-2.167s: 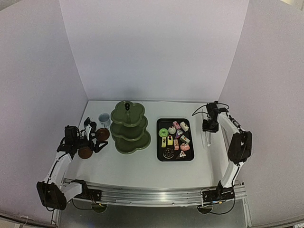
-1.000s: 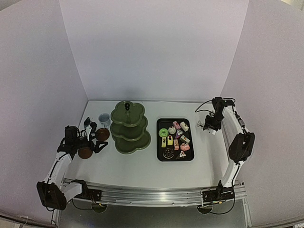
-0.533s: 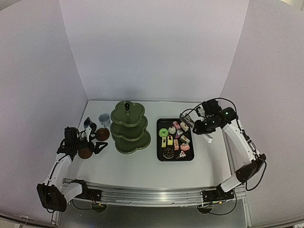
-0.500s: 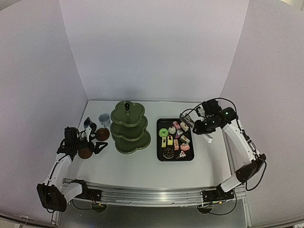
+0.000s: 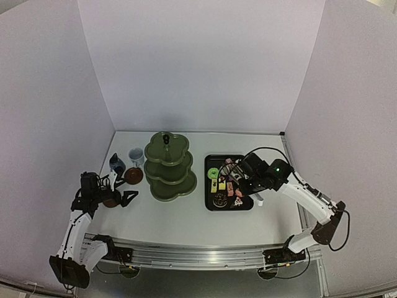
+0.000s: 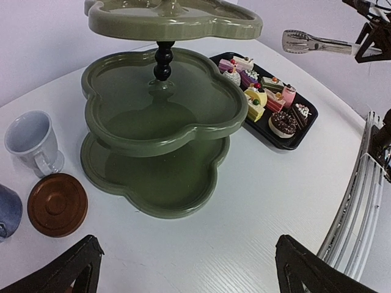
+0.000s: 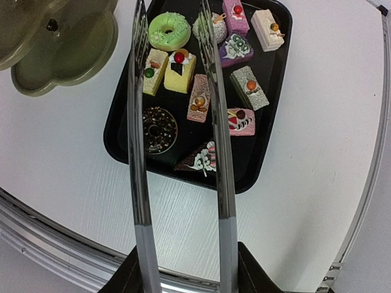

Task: Serve the afternoon tea

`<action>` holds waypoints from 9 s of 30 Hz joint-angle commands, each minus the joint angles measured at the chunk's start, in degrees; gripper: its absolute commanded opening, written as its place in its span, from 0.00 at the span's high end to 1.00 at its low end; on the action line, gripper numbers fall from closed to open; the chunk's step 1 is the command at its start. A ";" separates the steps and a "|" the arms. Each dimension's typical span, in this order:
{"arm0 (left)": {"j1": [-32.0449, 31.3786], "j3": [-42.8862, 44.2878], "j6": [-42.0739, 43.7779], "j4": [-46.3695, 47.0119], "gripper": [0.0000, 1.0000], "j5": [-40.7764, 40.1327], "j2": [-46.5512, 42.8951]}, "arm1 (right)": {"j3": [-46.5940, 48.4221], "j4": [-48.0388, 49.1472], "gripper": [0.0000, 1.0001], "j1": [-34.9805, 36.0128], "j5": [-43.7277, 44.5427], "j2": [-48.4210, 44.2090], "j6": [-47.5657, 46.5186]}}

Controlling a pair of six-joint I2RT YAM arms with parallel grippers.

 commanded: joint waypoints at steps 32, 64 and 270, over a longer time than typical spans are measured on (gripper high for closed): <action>-0.18 -4.37 -1.58 -1.20 0.00 -1.81 -7.58 | -5.54 12.83 0.54 3.16 2.10 16.52 13.14; -0.16 -5.36 -1.08 -1.62 0.00 -3.58 -8.00 | 5.42 4.96 0.86 2.88 2.96 9.18 6.12; 2.58 -19.00 -21.36 31.50 0.00 -24.58 -3.28 | -5.88 25.07 1.00 4.82 -6.97 13.27 -8.31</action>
